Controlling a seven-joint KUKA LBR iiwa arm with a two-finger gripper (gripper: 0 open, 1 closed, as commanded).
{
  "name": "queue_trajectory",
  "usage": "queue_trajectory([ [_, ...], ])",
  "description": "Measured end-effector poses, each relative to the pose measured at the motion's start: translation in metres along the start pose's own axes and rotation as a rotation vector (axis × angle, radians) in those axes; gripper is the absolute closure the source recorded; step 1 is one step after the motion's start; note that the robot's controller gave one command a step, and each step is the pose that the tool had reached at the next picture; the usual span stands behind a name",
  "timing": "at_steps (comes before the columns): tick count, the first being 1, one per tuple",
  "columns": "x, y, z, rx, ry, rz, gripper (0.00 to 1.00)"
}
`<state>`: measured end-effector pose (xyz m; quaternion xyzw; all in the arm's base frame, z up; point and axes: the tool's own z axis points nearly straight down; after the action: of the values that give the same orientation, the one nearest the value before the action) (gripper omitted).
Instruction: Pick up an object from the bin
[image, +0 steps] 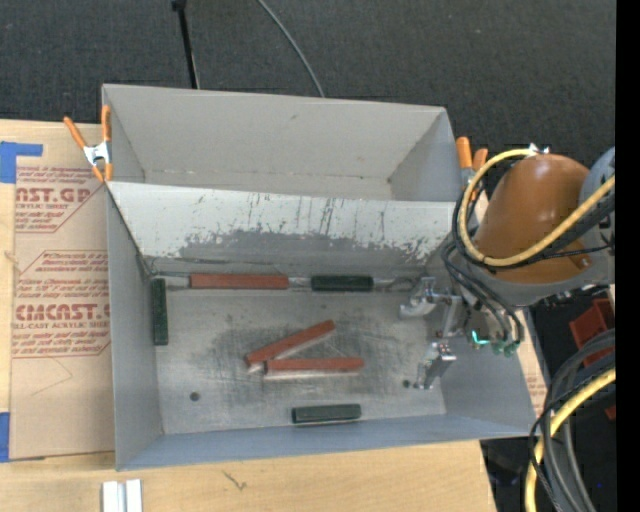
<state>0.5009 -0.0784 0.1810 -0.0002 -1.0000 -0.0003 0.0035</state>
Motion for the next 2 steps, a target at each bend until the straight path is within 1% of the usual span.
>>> queue_trajectory([
  [1, -0.002, 0.000, -0.004, 0.001, -0.008, -0.001, 0.00],
  [2, -0.015, 0.031, 0.106, 0.002, -0.013, -0.082, 1.00],
])
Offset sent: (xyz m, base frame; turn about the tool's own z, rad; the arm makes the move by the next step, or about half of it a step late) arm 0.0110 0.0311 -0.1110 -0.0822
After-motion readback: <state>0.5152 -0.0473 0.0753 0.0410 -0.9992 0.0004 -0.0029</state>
